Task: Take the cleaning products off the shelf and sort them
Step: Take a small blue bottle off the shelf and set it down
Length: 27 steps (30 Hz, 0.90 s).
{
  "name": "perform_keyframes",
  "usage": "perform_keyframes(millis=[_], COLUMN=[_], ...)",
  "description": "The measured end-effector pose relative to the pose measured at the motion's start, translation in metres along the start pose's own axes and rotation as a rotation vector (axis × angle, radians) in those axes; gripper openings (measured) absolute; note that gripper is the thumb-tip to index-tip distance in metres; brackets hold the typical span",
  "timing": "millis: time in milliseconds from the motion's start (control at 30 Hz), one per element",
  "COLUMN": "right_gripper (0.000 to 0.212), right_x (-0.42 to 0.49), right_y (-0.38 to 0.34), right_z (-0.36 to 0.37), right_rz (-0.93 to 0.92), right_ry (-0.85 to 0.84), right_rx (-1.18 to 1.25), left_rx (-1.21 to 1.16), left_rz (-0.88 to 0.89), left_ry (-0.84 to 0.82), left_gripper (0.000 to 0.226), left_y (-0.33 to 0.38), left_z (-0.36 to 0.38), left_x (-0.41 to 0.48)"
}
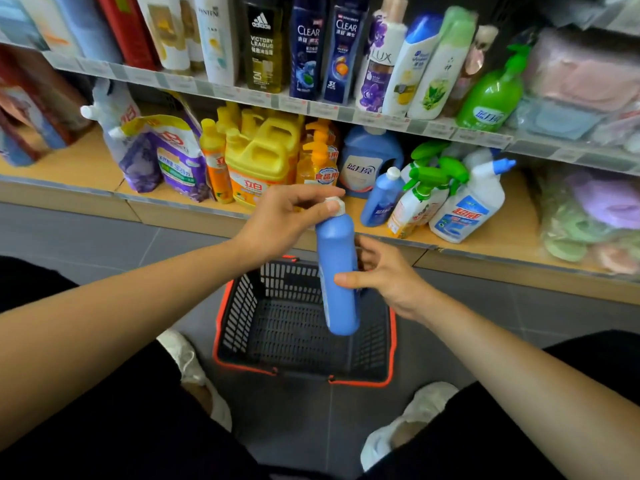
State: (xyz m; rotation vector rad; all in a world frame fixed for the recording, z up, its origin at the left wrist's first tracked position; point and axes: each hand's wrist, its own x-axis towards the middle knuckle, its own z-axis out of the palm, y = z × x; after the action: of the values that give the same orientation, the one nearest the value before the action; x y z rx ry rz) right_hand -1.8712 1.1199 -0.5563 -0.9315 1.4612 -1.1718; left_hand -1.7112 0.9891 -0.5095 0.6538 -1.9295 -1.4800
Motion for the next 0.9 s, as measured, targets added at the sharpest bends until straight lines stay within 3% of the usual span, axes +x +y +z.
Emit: perform_keyframes(millis=[133,233,433,600,767,900], right_gripper=[0.054,0.054,0.059,0.057,0.062,0.06], right_x=[-0.003,0.0,0.01,0.01,0.009,0.007], right_y=[0.021,0.034,0.05,0.063,0.065,0.066], right_z=[-0.012,-0.015,-0.01,-0.004,-0.004,-0.005], right_rz=[0.133,0.185,0.165,0.182,0.209,0.198], right_ry=[-0.202,-0.263,-0.174,-0.163,-0.144,-0.133], right_rx=[0.191,0.204,0.139,0.082,0.089,0.073], left_rx=[-0.051,-0.119,0.018,-0.109,-0.114,-0.039], left_rz=[-0.061,-0.129,-0.136,-0.32,-0.265,-0.222], left_ry=[-0.127,-0.084,-0.06,-0.014,-0.07,-0.114], left_gripper=[0.029,0.028,0.023,0.03,0.017,0.023], left_y=[-0.022,-0.039,-0.054,-0.067,-0.07,-0.065], left_z=[-0.003,0.004,0.002,0.002,0.004,0.005], left_x=[0.004,0.0,-0.002,-0.004,-0.007,-0.006])
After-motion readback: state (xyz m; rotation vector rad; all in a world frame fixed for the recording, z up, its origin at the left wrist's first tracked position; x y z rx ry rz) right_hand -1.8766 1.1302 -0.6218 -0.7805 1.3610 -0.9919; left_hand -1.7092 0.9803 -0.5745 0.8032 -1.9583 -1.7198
